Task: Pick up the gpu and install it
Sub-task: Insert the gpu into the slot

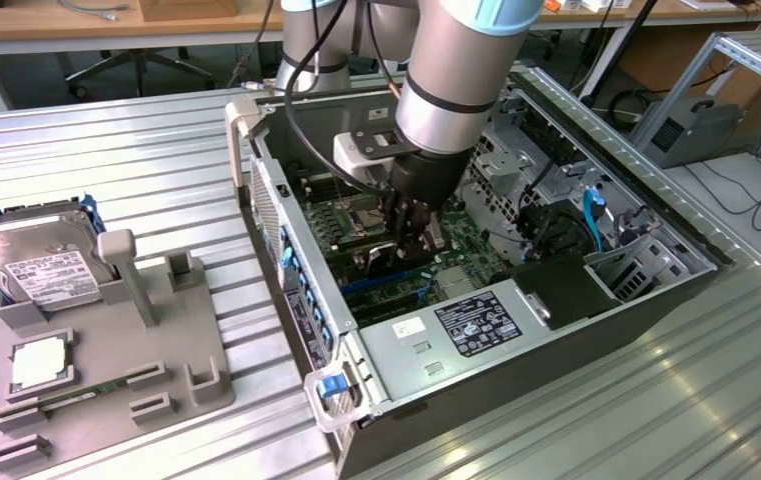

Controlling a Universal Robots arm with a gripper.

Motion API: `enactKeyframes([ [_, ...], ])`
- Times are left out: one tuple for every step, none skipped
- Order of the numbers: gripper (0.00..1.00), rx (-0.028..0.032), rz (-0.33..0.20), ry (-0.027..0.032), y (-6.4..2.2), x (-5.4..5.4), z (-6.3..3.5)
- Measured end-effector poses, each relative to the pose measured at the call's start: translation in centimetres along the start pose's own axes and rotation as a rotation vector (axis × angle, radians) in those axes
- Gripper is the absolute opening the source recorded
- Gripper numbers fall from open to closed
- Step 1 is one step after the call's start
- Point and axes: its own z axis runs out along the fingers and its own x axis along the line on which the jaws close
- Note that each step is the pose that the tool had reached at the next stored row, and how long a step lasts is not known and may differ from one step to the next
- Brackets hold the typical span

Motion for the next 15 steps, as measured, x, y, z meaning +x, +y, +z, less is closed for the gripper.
enactKeyframes([
  [0.27,-0.0001,0.000,0.0003,0.00,0.00,0.05],
  [0.27,-0.0002,0.000,0.0005,0.00,0.01,0.08],
  [0.27,-0.0002,0.000,0.0005,0.00,0.01,0.13],
  [0.27,-0.0003,0.000,0.0007,0.00,0.01,0.17],
  [0.27,-0.0003,0.000,0.0007,0.00,0.01,0.23],
  [0.27,-0.0003,0.000,0.0007,0.00,0.01,0.25],
  [0.27,-0.0003,0.000,0.0008,0.00,0.01,0.25],
  [0.27,-0.0003,0.000,0.0006,0.00,0.01,0.26],
  [0.27,-0.0002,0.000,0.0006,0.00,0.01,0.27],
  [0.27,-0.0002,0.000,0.0005,-0.01,0.01,0.29],
  [0.27,-0.0002,0.000,0.0007,-0.01,0.02,0.41],
  [0.27,-0.0002,0.000,0.0006,-0.01,0.02,0.41],
  [0.27,-0.0003,0.000,0.0006,-0.01,0.02,0.41],
  [0.27,-0.0002,0.000,0.0005,-0.01,0.02,0.43],
  [0.27,-0.0002,0.000,0.0006,-0.01,0.02,0.42],
])
